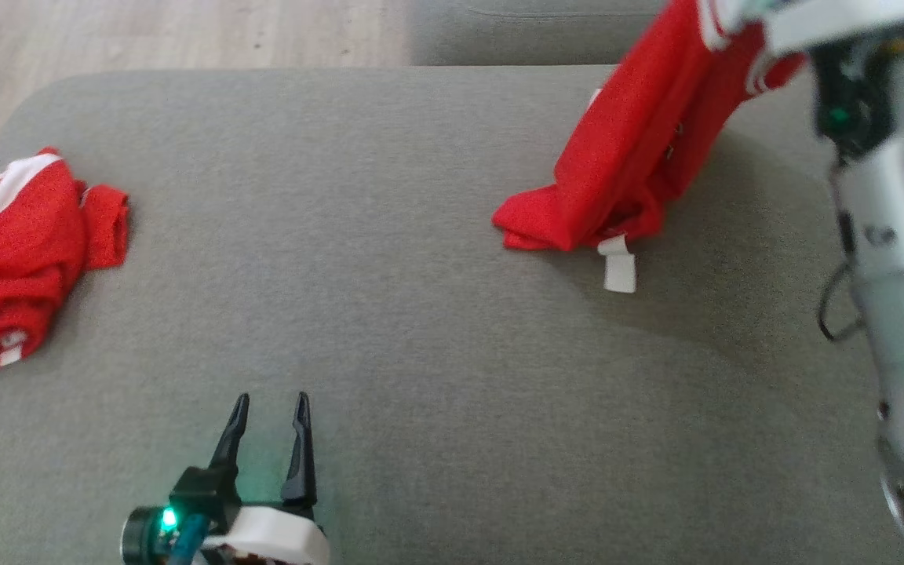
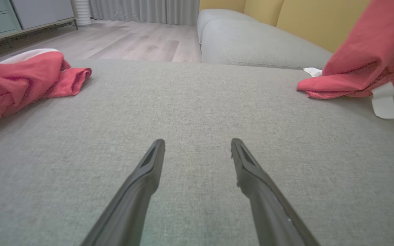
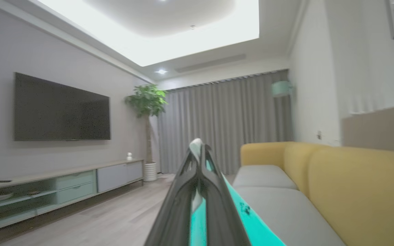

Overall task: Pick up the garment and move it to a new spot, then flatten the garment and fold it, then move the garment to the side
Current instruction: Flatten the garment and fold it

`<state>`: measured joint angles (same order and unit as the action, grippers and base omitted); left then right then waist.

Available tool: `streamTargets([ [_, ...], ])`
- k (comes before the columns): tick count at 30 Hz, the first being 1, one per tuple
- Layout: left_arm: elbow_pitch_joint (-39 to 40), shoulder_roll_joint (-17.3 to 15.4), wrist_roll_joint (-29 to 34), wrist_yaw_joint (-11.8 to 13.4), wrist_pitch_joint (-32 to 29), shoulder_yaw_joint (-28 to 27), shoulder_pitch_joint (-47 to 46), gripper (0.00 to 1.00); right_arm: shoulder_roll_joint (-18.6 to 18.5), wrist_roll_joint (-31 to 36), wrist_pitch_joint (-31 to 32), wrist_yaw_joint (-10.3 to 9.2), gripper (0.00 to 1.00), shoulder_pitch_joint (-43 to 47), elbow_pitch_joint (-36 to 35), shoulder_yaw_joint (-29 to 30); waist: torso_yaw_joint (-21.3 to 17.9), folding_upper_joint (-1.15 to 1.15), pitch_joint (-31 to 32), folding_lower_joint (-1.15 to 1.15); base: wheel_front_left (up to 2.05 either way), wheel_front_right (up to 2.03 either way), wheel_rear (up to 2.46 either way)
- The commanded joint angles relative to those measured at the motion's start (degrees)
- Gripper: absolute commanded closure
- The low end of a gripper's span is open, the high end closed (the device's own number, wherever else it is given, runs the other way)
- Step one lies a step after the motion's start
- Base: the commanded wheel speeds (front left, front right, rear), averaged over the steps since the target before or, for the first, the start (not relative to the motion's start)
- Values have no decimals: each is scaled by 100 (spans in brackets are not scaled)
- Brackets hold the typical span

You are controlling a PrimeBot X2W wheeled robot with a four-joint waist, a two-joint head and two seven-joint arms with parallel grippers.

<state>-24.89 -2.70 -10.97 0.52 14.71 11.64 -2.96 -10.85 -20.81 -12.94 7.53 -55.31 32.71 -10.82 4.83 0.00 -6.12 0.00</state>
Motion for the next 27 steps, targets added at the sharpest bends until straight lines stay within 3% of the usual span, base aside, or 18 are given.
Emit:
streamTargets([
  [1,125,-18,-75,28,29,-90,-102,0,173,-90,55,-4,100,-487,-121,-307,189,0,-8,0,0,0,0],
  [4,84,-18,-177,68,29,39,-93,0,359,-219,59,-4,100,-985,174,-772,463,0,3,0,0,0,0],
  [7,19,-18,-274,119,29,137,-25,0,534,-220,-87,-4,100,-1721,670,-879,820,0,50,0,0,0,0],
  [12,-24,-18,-299,180,29,103,105,0,647,42,-195,-4,100,-2492,1280,-312,1054,0,127,0,0,0,0],
  [14,-17,-18,-283,183,29,23,144,0,565,470,-202,-4,100,-2643,1483,193,1028,0,117,0,0,0,0],
  [19,40,-18,-303,220,29,-42,103,0,194,1220,-204,-4,100,-2204,1851,805,836,0,23,0,0,0,0],
  [27,148,-18,-241,159,29,-24,-216,0,-586,1981,-205,-4,97,-342,2428,1920,316,0,-324,0,0,0,0],
])
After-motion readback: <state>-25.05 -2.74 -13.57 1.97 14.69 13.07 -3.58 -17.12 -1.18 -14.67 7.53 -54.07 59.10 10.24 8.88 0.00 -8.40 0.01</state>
